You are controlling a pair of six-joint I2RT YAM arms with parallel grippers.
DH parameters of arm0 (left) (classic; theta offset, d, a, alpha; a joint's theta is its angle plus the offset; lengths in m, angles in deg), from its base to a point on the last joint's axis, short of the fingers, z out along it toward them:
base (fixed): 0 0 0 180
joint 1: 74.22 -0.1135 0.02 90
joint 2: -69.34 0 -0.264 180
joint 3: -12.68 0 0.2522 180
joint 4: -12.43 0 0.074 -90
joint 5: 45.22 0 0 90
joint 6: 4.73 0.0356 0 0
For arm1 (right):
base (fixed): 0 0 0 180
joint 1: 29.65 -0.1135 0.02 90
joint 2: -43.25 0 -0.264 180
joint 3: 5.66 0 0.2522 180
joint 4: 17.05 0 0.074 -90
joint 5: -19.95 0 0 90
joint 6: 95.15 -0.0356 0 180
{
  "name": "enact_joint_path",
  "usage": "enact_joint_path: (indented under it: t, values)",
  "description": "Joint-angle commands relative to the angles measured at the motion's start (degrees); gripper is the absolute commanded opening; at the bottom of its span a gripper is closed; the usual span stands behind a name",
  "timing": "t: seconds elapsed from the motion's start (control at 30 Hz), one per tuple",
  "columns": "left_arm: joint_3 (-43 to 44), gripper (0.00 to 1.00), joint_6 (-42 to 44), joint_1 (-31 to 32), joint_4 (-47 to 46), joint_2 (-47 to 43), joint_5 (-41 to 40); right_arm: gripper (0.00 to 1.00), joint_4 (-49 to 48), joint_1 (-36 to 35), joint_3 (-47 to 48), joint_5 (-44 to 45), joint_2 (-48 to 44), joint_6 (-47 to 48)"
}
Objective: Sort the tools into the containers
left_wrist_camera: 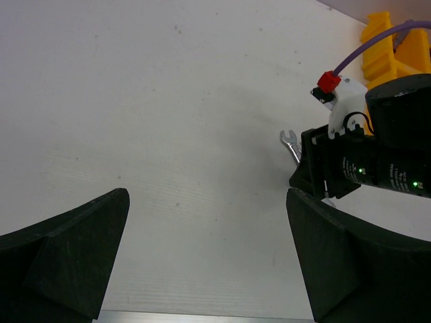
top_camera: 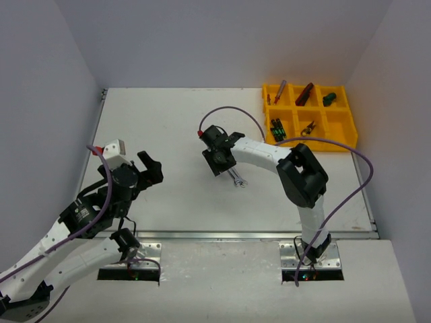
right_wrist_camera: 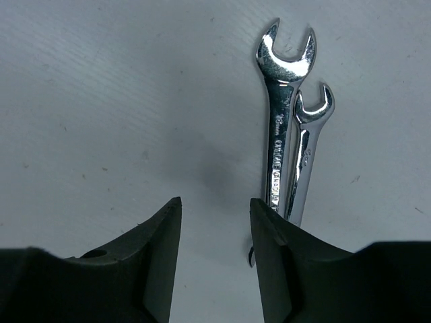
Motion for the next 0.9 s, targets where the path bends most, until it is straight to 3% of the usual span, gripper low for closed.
enact_joint_path:
  t: [0.0,0.5,0.87]
  values:
    - [-0.21,1.0,1.14,0.13,-2.8,-0.03,0.3,0.44,-0.79,1.56,3.27,0.41,1.75,1.73]
    - [-0.13,1.0,1.69,0.13,-3.17,0.73,0.83,0.4,-0.27,4.36,3.33,-0.32,4.63,4.02]
    - [-0.13,1.0,1.69,0.13,-3.17,0.4,0.92,0.3,-0.19,4.36,4.0,-2.86,6.58,3.52]
